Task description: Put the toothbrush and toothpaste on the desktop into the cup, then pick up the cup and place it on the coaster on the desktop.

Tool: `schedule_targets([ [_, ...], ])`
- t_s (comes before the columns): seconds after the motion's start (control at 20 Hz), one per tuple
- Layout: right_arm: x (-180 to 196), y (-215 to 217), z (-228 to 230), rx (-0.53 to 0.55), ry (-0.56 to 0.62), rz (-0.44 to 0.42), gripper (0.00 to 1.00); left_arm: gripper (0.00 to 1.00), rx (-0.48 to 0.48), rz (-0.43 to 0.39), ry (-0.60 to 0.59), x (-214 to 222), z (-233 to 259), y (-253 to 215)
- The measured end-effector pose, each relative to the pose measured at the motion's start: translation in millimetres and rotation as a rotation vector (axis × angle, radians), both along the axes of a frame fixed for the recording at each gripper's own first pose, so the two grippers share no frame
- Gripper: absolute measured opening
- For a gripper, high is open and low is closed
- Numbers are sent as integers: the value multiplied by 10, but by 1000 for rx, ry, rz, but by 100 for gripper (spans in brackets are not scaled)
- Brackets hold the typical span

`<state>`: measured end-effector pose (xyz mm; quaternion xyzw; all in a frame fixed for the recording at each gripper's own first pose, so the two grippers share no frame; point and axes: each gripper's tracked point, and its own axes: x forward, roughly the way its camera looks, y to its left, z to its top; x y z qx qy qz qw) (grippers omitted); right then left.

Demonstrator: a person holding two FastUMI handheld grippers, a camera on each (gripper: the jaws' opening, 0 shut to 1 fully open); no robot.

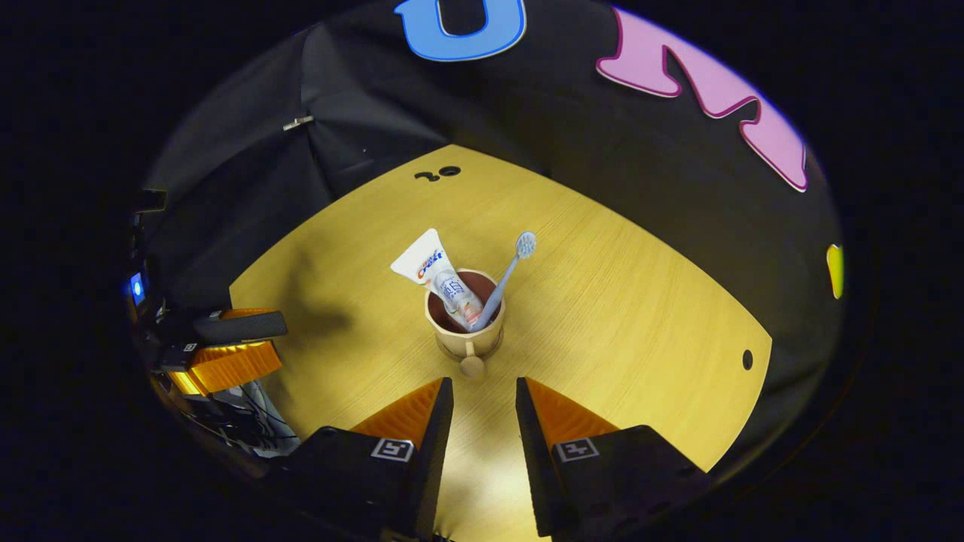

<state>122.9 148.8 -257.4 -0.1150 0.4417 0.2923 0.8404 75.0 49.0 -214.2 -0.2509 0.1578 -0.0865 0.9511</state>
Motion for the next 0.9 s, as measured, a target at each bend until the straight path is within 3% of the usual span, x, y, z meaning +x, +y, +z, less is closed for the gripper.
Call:
schedule_targets([
  [0.35, -329, -257, 626, 78, -167, -30, 54, 73, 91, -69, -71, -93, 442, -287],
  [0.4, -356, -267, 658, 86, -188, -40, 51, 74, 104, -78, -75, -113, 479, -312],
  [0.7, -628, -373, 1082, 141, -311, -86, 60, 84, 213, -133, -110, -350, 596, -524],
  [0.9, -816, -347, 1209, 152, -365, -79, 61, 88, 277, -137, -138, -484, 642, -543],
])
